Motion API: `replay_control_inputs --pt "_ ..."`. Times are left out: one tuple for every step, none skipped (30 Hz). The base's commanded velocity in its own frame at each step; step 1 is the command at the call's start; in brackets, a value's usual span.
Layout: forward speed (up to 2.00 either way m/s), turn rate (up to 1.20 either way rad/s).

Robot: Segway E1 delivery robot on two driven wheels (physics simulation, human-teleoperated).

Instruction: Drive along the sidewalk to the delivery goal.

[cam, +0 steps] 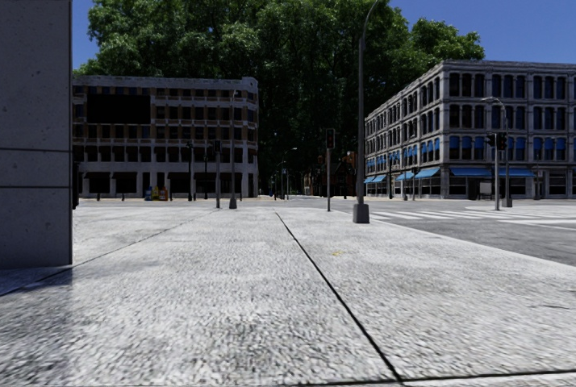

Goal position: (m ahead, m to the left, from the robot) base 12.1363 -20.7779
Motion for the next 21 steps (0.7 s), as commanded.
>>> replay_control_inputs --pt "1.84 0.00" --pt "1.84 0.00" --pt "1.84 0.00" --pt "1.84 0.00" --pt "1.84 0.00" --pt "1.84 0.00" --pt "1.84 0.00" --pt "1.84 0.00" --pt "1.84 0.00" --pt "1.84 0.00" --pt "1.84 0.00" --pt "1.84 0.00" --pt "1.84 0.00" --pt "1.84 0.00" --pt "1.84 0.00" --pt "1.84 0.00" --pt "1.84 0.00" --pt "1.84 0.00" --pt "1.84 0.00" --pt "1.84 0.00" --pt "1.84 0.00"
